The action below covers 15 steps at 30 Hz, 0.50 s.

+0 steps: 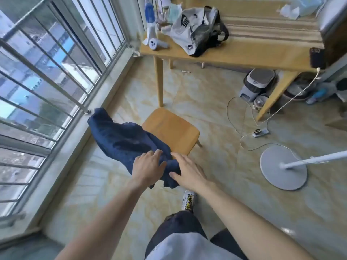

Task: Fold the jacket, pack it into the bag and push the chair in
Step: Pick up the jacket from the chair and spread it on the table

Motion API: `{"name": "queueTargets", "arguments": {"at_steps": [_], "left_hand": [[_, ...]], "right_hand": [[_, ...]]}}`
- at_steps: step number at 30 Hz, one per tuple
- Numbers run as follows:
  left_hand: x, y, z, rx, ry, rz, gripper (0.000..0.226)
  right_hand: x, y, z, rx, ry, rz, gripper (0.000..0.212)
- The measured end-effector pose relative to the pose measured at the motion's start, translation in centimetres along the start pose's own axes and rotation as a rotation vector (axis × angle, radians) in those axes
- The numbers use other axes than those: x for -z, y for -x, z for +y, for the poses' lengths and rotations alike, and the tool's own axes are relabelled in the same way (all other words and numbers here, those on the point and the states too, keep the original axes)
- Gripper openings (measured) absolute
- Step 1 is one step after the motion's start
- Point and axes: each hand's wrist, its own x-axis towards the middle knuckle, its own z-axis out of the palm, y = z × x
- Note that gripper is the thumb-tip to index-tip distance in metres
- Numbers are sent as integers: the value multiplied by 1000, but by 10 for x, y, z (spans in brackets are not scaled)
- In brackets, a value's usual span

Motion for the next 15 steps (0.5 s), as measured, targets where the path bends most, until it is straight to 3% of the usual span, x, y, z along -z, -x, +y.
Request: {"name": "queueTargets", "arguments": {"at_steps": [3,6,9,13,15], "left_hand": [[-5,-14,-9,-16,-33,-107,37],[-5,-18,-14,28,3,-167,33],[0,-25,-18,77,40,-237,27],[18,-33,-18,33,140,-288,38],[33,-36,-13,-3,197,-265,32]], "right_hand": [[-11,-20,-1,-55,4,-110,67],[-17,-34,1,-102,19,-162,44],[-9,-44,-5,-81,18,-103,21],[21,-58,-23,-47,-94,16,16],[40,-67,-33,-32,-170,71,12]]}}
